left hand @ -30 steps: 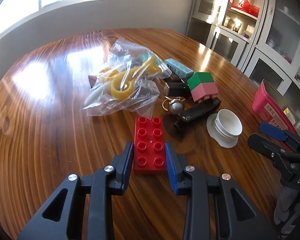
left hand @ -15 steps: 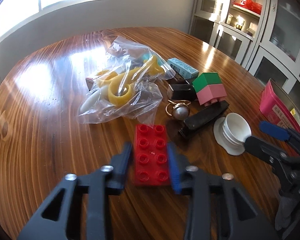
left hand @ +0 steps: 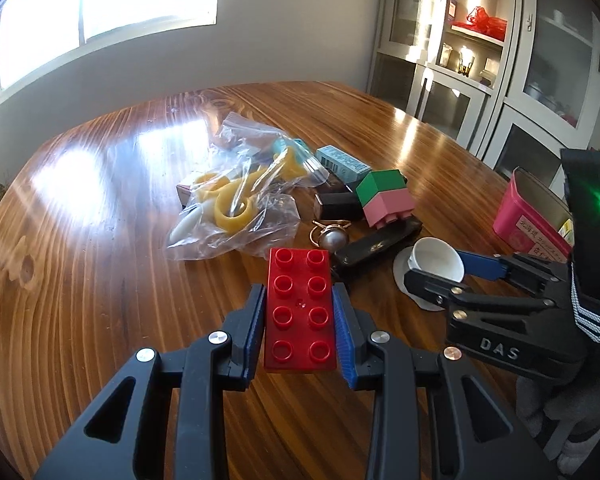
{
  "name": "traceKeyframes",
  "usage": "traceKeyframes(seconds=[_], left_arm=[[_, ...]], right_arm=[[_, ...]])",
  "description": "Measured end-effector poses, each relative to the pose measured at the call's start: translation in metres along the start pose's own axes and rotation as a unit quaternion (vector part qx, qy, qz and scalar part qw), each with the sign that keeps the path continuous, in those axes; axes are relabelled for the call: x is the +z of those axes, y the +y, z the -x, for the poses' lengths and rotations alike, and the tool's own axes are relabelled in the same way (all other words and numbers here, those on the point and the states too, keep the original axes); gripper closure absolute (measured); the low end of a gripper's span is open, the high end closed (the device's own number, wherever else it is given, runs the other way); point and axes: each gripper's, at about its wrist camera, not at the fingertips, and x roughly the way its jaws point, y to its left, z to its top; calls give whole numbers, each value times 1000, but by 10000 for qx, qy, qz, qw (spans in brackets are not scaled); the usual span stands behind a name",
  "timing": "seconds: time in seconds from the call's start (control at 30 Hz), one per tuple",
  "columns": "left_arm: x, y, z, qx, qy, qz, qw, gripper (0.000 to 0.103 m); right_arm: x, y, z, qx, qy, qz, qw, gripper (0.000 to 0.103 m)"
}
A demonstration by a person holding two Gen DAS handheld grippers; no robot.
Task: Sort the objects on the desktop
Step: 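Grasp the white bowl with the right tool while the left tool holds the red brick, then carry the red brick and the white bowl over the pink box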
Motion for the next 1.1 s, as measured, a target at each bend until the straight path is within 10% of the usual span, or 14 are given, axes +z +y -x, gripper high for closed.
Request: traceKeyframes(seconds=[1.1], left_arm=[[0,-39,3,-265,-9,-162,9995,68]], right_arm=[[-13,-58,111,-529,-1220,-616,9892,47]])
